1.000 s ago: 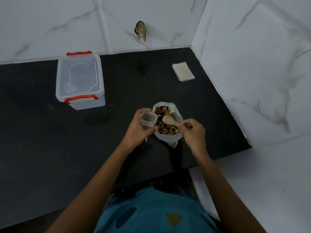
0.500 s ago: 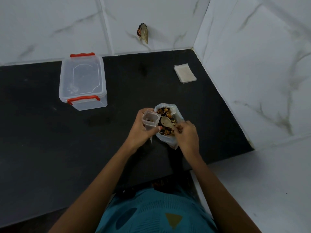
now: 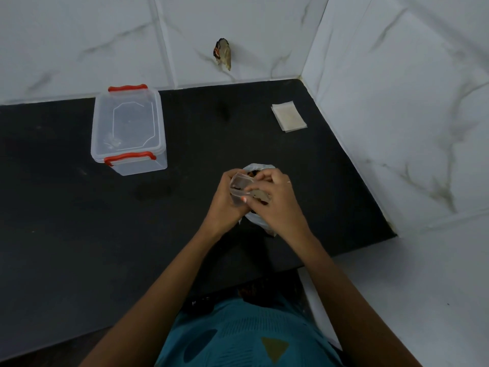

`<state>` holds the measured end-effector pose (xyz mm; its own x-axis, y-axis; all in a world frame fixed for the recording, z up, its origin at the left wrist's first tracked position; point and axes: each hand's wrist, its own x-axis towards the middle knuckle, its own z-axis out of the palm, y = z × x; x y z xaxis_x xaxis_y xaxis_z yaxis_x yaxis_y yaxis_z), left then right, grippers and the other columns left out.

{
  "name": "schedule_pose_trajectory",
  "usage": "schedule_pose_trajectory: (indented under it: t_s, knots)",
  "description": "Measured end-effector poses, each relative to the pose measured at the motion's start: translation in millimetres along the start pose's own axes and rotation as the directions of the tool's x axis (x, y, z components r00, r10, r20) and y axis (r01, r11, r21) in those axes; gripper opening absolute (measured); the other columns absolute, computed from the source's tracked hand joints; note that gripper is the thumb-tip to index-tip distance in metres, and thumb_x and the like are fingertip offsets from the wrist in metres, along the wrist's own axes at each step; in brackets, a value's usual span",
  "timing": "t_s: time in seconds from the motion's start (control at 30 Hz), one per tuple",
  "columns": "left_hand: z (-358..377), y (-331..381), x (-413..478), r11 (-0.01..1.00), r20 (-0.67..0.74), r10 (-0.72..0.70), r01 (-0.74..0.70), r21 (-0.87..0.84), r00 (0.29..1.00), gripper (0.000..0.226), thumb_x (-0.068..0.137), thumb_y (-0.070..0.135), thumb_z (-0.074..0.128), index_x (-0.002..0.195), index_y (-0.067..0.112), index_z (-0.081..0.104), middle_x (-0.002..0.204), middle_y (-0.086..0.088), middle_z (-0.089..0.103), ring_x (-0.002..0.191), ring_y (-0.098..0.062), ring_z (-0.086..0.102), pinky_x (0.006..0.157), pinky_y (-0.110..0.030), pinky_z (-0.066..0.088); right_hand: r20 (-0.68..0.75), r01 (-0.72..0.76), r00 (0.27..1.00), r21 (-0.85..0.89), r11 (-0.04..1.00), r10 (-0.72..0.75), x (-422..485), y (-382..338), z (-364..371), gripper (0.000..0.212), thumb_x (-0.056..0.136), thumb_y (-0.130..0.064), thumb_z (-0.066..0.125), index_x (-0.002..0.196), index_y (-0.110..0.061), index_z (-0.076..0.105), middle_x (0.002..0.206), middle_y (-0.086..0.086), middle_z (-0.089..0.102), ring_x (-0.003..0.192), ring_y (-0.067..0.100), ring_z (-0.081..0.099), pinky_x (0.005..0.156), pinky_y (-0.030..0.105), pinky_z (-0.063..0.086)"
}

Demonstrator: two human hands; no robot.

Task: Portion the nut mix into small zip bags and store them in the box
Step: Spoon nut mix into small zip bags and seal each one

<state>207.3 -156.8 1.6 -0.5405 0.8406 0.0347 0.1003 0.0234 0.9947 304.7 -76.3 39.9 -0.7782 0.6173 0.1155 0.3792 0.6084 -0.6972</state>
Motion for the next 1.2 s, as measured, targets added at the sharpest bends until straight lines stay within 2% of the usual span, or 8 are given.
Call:
schedule_pose_trajectory:
  t_s: [0.07,0.23,0.4,0.63,0.73,0.87,1.07,1.2]
  knots:
    - [1,2,2,1.0,-0.032,0.01,-0.01,-0.001,0.999,0.054,0.075,0.008,0.071,0.116,0.02,0.039,0.106,0.009,0.05,0.091,0.01,0.054,0.074,-0.009,0.046,-0.006,0.001,1.0,-0.009,1.0,-0.001,3,1,0,0.018,0.081,-0.013,0.069,0.098,-0.006,0.07,0.118,0.004,0.045,0.105,0.002,0.039,0.088,0.013,0.039]
    - [-9,5,5,1.0,-0.009,-0.013,0.013,-0.011,1.0,0.057,0.074,0.002,0.072,0.12,0.017,0.041,0.114,0.012,0.05,0.101,0.013,0.051,0.086,-0.008,0.044,-0.093,-0.057,0.994,0.052,0.997,0.061,12,3,-11,0.013,0.083,-0.006,0.064,0.095,-0.002,0.068,0.11,0.002,0.052,0.093,0.0,0.049,0.077,0.004,0.041]
    - [-26,17,6,0.997,-0.021,-0.01,0.008,-0.071,1.0,0.028,0.086,0.002,0.058,0.105,0.022,0.056,0.108,0.007,0.061,0.102,0.004,0.059,0.084,-0.013,0.047,-0.129,-0.042,0.99,0.135,0.99,0.059,18,6,-20,0.013,0.082,0.0,0.063,0.093,-0.005,0.068,0.093,-0.006,0.06,0.082,-0.003,0.055,0.078,0.003,0.043]
    - [-36,29,8,1.0,-0.162,0.016,-0.018,-0.013,0.987,0.02,0.085,0.005,0.06,0.084,0.024,0.063,0.089,0.008,0.065,0.086,-0.001,0.064,0.075,-0.013,0.051,-0.145,0.026,0.989,0.238,0.971,0.009,22,2,-26,0.02,0.08,0.004,0.063,0.089,-0.014,0.067,0.082,-0.015,0.06,0.08,-0.006,0.059,0.078,0.008,0.047]
    - [-39,39,9,0.998,-0.166,0.063,-0.062,0.012,0.984,0.019,0.085,0.006,0.06,0.085,0.025,0.062,0.09,0.008,0.064,0.088,0.0,0.063,0.075,-0.013,0.051,-0.192,0.055,0.981,0.309,0.95,0.006,22,-3,-28,0.025,0.08,0.003,0.064,0.086,-0.021,0.065,0.081,-0.018,0.061,0.08,-0.007,0.06,0.075,0.01,0.048]
    - [-44,50,11,0.995,-0.101,0.09,-0.092,-0.023,0.991,0.014,0.088,0.005,0.054,0.09,0.018,0.059,0.094,0.004,0.062,0.088,0.002,0.063,0.073,-0.013,0.051,-0.155,0.016,0.984,0.575,0.818,0.09,23,-13,-32,0.032,0.082,0.002,0.063,0.1,-0.023,0.053,0.08,-0.01,0.065,0.08,0.001,0.063,0.074,0.016,0.051]
    - [-38,52,11,0.995,-0.202,0.06,-0.075,-0.067,0.978,0.013,0.089,0.005,0.054,0.092,0.016,0.061,0.09,0.004,0.064,0.084,0.001,0.065,0.069,-0.011,0.05,-0.062,-0.058,0.99,0.632,0.772,0.124,28,-21,-26,0.026,0.082,-0.004,0.066,0.097,-0.024,0.057,0.089,-0.006,0.062,0.08,-0.002,0.063,0.07,0.014,0.051]
    - [-38,54,11,0.995,-0.176,0.033,-0.048,-0.084,0.984,0.014,0.089,0.007,0.054,0.091,0.019,0.06,0.089,0.003,0.065,0.083,-0.002,0.066,0.07,-0.014,0.052,-0.031,-0.133,0.981,0.616,0.776,0.193,31,-20,-23,0.013,0.081,-0.011,0.067,0.091,-0.02,0.064,0.089,-0.007,0.064,0.08,-0.001,0.064,0.07,0.014,0.052]
